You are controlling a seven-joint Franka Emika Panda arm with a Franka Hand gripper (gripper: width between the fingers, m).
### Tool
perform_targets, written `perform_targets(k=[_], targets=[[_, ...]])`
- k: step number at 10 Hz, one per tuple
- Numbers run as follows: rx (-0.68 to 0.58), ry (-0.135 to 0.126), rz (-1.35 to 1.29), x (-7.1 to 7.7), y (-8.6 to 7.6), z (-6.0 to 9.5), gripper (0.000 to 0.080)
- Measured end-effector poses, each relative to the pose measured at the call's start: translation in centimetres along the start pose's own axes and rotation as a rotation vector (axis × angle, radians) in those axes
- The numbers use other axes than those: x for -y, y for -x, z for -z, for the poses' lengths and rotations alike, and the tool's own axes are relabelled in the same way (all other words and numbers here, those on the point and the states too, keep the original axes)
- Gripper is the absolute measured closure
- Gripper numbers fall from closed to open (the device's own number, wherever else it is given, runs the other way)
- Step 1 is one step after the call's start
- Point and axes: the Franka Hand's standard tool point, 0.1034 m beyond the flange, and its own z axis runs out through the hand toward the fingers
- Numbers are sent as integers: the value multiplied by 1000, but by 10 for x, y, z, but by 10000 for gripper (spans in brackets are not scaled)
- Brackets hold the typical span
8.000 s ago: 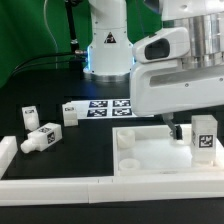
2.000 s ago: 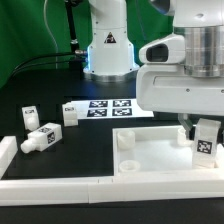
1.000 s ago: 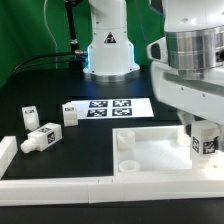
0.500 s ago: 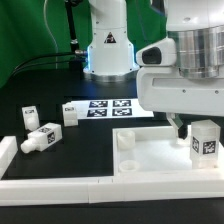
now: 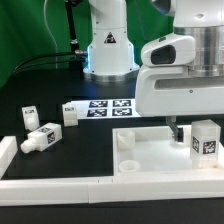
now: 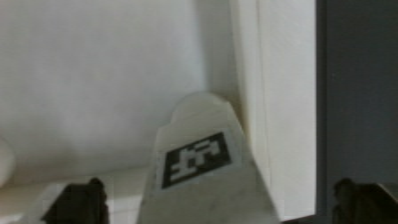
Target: Assemble one leg
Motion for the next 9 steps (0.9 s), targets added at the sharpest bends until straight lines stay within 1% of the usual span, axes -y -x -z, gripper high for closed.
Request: perform_targets(k=[1, 2, 3, 6, 7, 8, 9], targets=[[0, -1, -64, 0, 0, 0, 241], [1, -1, -129, 0, 0, 0, 424], [-1, -1, -188, 0, 0, 0, 515], [-10, 11, -583, 1, 1, 0, 515], [-3, -1, -759, 1, 1, 0, 515], [11, -30, -942, 0, -1, 0, 515], [28, -50, -1073, -1, -1, 0, 515]])
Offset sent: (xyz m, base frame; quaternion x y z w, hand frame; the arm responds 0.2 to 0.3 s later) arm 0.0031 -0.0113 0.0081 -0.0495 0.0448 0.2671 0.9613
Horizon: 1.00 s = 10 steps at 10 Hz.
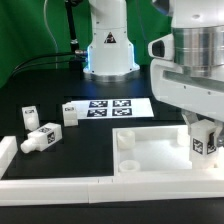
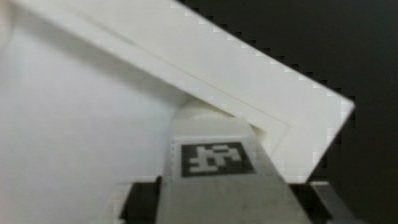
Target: Assemble one leg
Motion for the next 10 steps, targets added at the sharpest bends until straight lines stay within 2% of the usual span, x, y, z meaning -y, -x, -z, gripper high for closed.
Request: perform_targets(k=[2, 4, 7, 10], targets=[[30, -11, -262, 1, 3, 0, 514], [38, -16, -415, 2, 3, -1, 514], [38, -19, -537, 3, 2, 0, 514], [38, -19, -530, 2, 2, 0, 514]])
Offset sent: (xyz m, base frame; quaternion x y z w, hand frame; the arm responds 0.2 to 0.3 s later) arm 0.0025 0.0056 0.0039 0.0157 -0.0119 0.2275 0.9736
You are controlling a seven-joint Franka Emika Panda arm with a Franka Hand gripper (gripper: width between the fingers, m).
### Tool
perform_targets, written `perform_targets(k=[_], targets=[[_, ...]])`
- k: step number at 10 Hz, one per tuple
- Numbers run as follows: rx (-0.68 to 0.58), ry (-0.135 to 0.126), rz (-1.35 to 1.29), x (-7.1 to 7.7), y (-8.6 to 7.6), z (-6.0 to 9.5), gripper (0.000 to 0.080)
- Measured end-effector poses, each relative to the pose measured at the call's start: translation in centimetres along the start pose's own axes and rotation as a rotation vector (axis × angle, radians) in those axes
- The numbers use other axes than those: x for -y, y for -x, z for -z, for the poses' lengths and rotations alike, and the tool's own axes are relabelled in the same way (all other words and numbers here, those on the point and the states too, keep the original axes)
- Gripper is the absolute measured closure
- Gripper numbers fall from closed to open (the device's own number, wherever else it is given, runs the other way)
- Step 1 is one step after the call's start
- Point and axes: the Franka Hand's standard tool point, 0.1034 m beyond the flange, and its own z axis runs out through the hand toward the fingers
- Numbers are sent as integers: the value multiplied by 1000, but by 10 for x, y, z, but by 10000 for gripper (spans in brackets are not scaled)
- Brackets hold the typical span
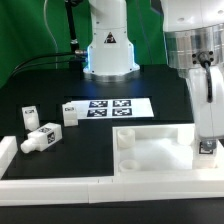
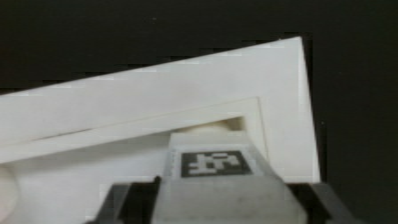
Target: Assemble one leg
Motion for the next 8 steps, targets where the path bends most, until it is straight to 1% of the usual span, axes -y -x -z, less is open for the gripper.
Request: perform_targets(k=[1, 2, 3, 5, 6, 7, 8], targets=[[0, 0, 4, 0, 0, 0, 361], [0, 0, 32, 0, 0, 1, 232], [3, 0, 122, 2, 0, 7, 168], [17, -22, 222, 7, 1, 31, 153], [28, -16, 262, 9, 3, 45, 153], [35, -20, 278, 15, 3, 55, 151], [30, -26, 278, 14, 3, 49, 151]])
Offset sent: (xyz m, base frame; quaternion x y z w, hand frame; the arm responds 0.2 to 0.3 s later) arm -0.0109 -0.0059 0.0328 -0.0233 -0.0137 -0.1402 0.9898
